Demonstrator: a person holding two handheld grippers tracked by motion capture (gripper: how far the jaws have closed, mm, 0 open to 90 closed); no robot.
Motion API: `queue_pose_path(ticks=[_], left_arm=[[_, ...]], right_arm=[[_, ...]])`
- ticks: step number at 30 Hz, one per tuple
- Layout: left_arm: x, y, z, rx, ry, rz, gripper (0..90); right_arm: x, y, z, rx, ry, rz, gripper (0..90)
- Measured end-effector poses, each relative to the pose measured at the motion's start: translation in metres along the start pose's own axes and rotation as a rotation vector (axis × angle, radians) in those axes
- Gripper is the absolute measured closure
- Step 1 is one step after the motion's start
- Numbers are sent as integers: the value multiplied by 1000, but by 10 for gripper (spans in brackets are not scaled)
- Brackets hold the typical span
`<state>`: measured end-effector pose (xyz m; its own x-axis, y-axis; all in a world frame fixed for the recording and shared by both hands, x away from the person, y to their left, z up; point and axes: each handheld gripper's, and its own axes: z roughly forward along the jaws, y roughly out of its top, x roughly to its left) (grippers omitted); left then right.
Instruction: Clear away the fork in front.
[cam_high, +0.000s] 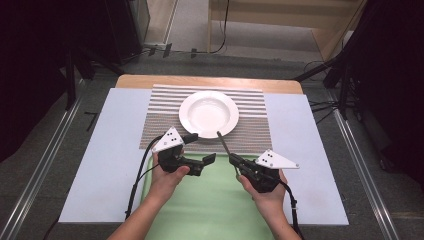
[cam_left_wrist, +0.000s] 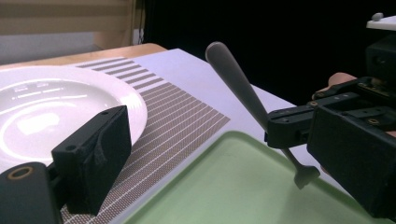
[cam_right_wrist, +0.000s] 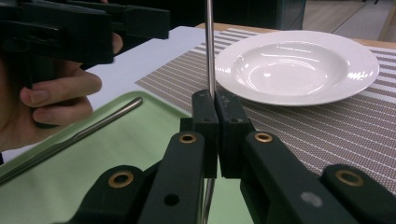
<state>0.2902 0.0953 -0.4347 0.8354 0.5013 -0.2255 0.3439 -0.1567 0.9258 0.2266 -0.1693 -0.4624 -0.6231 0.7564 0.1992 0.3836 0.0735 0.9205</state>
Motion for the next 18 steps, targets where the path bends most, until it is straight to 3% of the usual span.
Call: queue_pose_path(ticks=[7,18], left_arm=[[-1,1,5,-13,-25,-41,186],[-4,1,10,-10,-59,-91,451]], right_arm=[[6,0,2,-1,14,-10,866],[14,-1,5,-3,29,-27,866]])
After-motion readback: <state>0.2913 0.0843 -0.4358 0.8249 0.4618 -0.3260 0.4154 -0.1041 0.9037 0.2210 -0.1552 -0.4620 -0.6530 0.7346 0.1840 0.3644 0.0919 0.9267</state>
